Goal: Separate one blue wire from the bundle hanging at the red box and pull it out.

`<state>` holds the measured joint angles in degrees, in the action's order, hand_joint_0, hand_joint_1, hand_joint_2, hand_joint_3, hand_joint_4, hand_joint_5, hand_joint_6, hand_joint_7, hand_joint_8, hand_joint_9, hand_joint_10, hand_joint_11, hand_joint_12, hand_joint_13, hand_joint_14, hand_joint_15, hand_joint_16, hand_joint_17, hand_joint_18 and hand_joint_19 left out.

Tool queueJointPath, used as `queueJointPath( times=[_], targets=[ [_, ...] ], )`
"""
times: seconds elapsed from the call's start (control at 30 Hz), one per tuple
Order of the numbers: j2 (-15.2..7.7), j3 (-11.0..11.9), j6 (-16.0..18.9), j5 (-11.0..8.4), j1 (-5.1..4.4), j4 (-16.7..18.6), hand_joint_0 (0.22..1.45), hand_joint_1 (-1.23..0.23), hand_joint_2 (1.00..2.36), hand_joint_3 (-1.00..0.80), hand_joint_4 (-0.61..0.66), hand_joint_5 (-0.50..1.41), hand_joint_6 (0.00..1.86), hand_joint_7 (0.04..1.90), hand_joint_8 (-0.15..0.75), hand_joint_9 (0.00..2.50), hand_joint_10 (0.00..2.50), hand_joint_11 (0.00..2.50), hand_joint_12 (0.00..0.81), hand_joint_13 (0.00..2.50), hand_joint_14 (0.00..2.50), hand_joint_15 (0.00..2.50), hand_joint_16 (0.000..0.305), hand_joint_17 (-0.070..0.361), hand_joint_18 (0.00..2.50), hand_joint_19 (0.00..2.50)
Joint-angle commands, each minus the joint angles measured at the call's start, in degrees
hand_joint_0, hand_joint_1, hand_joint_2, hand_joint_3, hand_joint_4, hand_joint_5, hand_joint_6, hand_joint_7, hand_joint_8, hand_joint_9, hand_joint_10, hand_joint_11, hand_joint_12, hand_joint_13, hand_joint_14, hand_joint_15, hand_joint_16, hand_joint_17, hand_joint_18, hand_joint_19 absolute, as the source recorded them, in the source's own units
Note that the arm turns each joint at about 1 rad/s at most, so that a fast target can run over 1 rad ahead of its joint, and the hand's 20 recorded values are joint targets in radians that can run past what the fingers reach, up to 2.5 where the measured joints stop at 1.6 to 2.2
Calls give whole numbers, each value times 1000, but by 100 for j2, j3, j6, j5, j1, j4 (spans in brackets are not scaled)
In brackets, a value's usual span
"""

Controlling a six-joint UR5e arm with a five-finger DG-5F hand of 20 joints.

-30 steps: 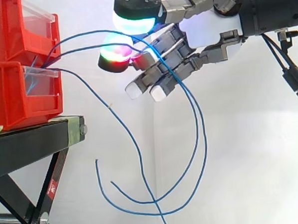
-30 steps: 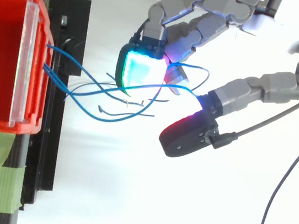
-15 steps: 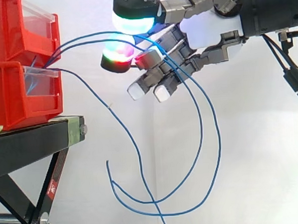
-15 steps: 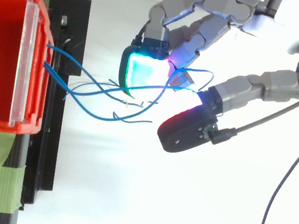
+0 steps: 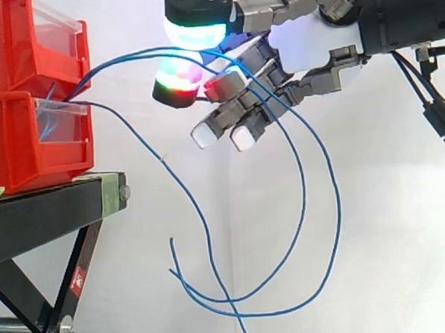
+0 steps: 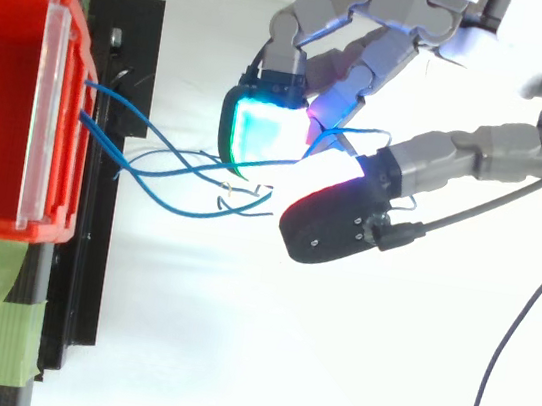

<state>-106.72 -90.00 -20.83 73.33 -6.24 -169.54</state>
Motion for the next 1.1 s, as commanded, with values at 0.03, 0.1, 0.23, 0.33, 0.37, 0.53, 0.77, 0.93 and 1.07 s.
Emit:
queueJointPath(
  times=[0.03,0.1,0.23,0.33,0.37,0.53,0.77,0.93,1.07],
  targets=[
    [2,0,0,6,0,0,593,-754,1015,-301,86,-130,901,1043,302,1176,7,1608,416,757,18,675,48,108,876,688],
    [2,0,0,6,0,0,594,-769,1016,-278,85,-128,905,1050,305,1183,7,1614,412,762,18,680,48,108,883,688],
    [-6,0,0,-3,0,0,599,-790,1017,-245,80,-124,910,1066,298,1199,7,1630,416,784,17,682,48,109,895,684],
    [-6,0,0,6,0,0,608,-811,1018,-237,64,-127,913,1067,298,1194,8,1647,417,782,18,691,48,109,901,686],
    [-6,0,0,6,0,0,610,-816,1018,-237,57,-129,914,1071,292,1191,8,1655,417,783,17,694,48,109,903,677],
    [-6,0,0,-3,0,0,619,-855,1017,-240,52,-156,928,1034,299,1105,8,1633,429,766,19,700,49,111,884,677],
    [2,0,0,6,0,0,620,-896,1019,-209,55,-177,936,1033,310,953,14,1482,434,645,17,663,52,118,772,629],
    [2,0,0,6,0,0,631,-917,1019,-171,98,-193,944,987,315,893,12,1478,435,593,16,630,53,119,738,607],
    [2,0,0,6,0,0,638,-933,1020,-152,118,-206,947,952,317,848,14,1464,439,563,18,613,54,121,714,591]
  ],
)
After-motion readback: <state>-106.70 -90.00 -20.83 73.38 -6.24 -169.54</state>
